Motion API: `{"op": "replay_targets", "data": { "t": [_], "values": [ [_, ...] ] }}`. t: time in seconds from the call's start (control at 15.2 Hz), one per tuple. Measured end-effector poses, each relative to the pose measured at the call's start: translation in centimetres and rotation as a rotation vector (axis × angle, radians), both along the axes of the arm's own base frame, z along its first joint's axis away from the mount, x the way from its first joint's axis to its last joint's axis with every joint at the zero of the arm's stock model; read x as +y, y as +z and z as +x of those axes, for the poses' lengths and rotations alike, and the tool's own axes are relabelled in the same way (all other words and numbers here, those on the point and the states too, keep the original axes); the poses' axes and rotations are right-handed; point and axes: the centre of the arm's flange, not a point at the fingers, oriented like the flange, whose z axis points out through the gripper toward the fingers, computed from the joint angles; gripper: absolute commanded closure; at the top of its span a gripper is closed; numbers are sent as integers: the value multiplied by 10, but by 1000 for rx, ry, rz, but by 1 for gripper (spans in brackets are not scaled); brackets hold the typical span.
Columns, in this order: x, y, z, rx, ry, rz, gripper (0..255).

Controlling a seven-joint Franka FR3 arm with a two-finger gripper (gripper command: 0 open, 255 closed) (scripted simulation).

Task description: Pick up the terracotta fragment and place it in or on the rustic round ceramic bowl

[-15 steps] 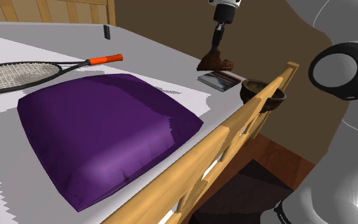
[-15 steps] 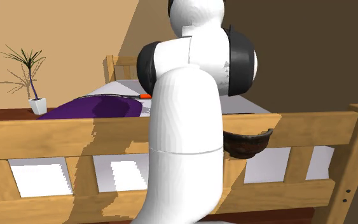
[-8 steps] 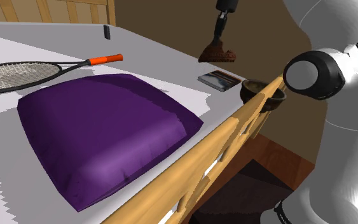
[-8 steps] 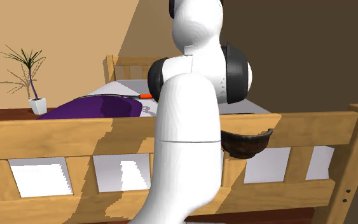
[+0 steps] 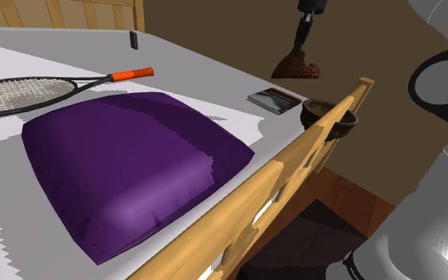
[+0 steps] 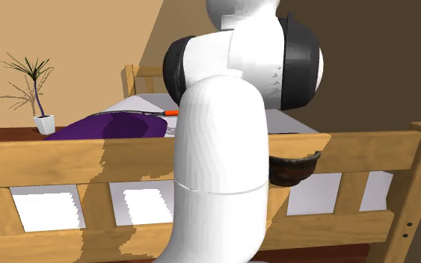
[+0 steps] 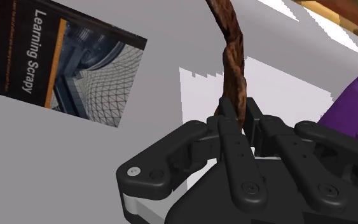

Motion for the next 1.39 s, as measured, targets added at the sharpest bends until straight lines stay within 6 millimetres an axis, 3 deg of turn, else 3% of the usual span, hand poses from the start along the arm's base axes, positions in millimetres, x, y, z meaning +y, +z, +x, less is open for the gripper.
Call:
{"op": "replay_targets", "data": {
  "t": [0.79, 0.99, 1.39],
  "values": [
    [-96, 15, -128, 0, 0, 0, 255],
    [-103, 5, -138, 0, 1, 1, 255],
    [-105, -27, -138, 1, 1, 1, 255]
  ]
}}
